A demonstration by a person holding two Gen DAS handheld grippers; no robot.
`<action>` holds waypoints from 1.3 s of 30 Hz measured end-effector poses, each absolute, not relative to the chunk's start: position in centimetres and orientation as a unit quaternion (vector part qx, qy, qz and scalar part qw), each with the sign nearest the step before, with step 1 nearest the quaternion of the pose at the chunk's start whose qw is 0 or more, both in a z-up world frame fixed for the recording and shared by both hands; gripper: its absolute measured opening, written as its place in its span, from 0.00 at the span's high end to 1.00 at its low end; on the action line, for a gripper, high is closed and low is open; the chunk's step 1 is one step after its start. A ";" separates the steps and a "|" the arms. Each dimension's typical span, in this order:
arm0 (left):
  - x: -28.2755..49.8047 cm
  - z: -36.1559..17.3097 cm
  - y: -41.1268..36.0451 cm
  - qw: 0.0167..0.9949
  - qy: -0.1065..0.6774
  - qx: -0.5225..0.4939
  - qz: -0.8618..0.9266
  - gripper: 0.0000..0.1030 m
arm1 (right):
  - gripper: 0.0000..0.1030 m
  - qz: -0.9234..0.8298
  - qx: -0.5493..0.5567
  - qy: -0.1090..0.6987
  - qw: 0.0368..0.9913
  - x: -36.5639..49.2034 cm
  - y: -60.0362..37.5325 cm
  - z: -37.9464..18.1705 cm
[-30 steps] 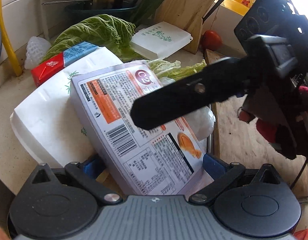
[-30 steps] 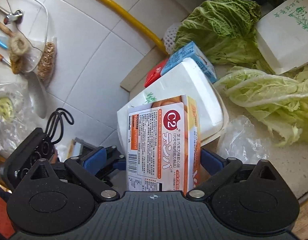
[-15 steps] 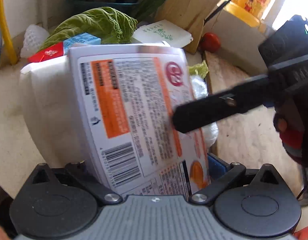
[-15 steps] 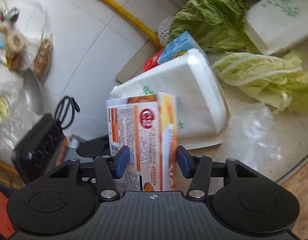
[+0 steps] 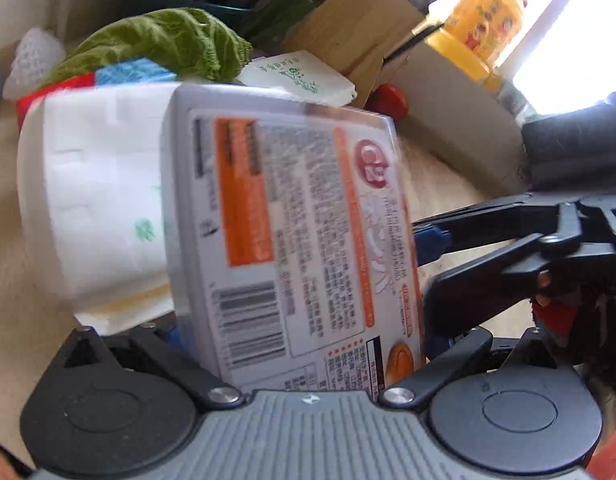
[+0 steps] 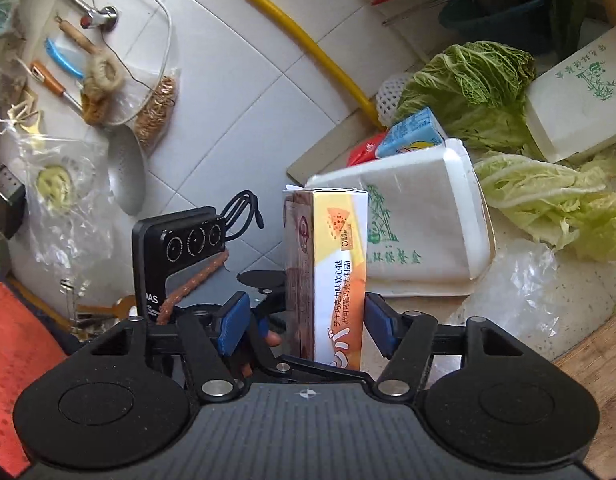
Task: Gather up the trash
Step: 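Lift the snack box upright with the right tool while the left tool approaches, then raise the held snack box away from the counter with the right tool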
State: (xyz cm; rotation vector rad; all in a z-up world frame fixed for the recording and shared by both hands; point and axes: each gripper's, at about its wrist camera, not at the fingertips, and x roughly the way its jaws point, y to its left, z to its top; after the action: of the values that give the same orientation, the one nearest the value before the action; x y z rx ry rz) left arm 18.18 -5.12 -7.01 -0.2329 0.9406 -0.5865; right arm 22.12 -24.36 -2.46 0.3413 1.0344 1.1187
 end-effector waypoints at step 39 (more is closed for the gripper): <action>18.9 1.4 -3.9 0.856 0.374 0.126 -0.333 0.03 | 0.66 0.353 0.334 0.409 0.773 25.4 -27.6 -2.0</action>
State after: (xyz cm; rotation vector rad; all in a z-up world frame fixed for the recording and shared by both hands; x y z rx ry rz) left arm 18.92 -3.93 1.43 0.2647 0.7868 -0.6990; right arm 25.42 -27.63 -2.02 0.7228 0.8857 0.7641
